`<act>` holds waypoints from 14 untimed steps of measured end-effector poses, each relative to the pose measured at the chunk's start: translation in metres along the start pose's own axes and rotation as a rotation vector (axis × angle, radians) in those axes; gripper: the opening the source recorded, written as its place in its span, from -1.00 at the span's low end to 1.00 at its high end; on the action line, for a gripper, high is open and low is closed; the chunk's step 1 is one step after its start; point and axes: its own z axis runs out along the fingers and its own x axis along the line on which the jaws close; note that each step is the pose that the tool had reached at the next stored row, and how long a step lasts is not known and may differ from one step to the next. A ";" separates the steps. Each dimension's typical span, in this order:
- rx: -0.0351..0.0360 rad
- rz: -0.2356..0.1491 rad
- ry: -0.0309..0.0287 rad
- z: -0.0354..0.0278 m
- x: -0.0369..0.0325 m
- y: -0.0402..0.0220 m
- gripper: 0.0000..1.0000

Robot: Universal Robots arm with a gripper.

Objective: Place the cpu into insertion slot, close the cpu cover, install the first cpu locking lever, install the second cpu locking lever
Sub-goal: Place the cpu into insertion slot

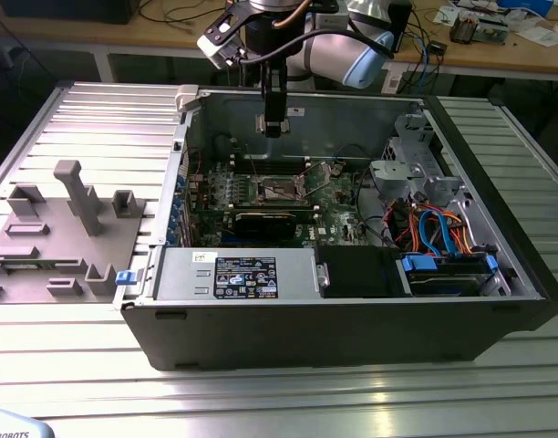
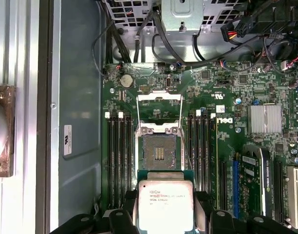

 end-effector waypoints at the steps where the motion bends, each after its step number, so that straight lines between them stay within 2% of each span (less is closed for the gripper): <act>1: 0.0000 0.001 -0.0001 0.0000 0.0000 0.0000 0.09; 8: -0.0002 0.010 -0.0004 0.0002 0.0000 0.0000 0.09; 14: -0.0006 0.036 -0.0014 0.0008 0.0000 0.0000 0.09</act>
